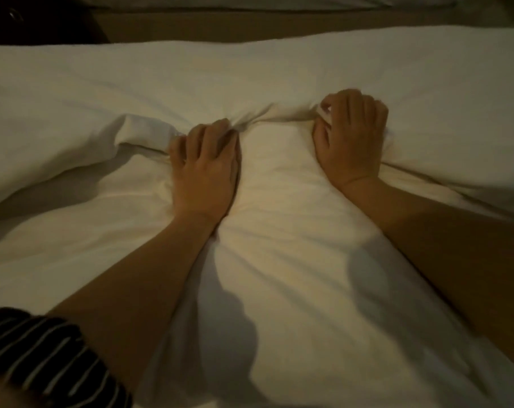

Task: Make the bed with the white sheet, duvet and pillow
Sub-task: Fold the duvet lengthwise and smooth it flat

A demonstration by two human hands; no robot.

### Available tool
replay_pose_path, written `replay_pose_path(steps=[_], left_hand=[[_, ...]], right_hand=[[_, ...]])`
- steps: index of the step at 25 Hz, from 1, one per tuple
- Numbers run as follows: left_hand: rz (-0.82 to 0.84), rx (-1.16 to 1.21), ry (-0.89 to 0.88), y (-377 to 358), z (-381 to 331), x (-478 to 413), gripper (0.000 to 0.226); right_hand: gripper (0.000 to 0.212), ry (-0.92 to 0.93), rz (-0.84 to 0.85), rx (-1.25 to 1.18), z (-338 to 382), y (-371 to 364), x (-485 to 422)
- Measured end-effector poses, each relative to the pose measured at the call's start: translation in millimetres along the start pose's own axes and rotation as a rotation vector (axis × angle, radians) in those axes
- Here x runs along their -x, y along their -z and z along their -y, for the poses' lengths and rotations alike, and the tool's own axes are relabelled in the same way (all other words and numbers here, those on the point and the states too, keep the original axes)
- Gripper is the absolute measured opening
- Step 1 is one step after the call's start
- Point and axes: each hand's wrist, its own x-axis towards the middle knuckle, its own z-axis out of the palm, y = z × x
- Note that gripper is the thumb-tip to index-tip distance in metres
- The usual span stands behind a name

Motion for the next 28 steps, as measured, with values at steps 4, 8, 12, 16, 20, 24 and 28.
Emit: replay_pose_path(steps=[4, 8, 12, 16, 20, 24, 28], left_hand=[[0.029, 0.02, 0.001, 2.4, 0.5, -2.5, 0.021], [-0.023, 0.016, -0.016, 4.7, -2.5, 1.5, 0.02], [0.098, 0.142, 0.047, 21.0, -8.7, 12.7, 0.027], [0.16, 0.219, 0.147, 53.7, -21.3, 29.0, 0.032], [0.808, 0.171, 0.286, 107.2, -19.0, 6.1, 0.03], [1.044, 0.306, 0.424, 180.9, -20.8, -41.8, 0.035], [1.071, 0.341, 0.406, 254.8, -44.4, -39.2, 0.03]], right_hand=[[0.018, 0.037, 0.164, -0.439, 27.3, 51.2, 39.0], [0.037, 0.077, 0.257, -0.335, 26.9, 39.4, 58.4], [0.043, 0.111, 0.302, -0.298, 23.4, 32.1, 56.0], [0.049, 0.068, 0.43, -0.266, 32.3, 52.9, 51.7], [0.047, -0.11, 0.845, -0.238, 41.5, 100.8, 42.9], [0.042, -0.228, 0.982, -0.374, 58.6, 181.8, 17.6], [0.042, -0.317, 1.025, -0.479, 74.4, 267.8, 10.8]])
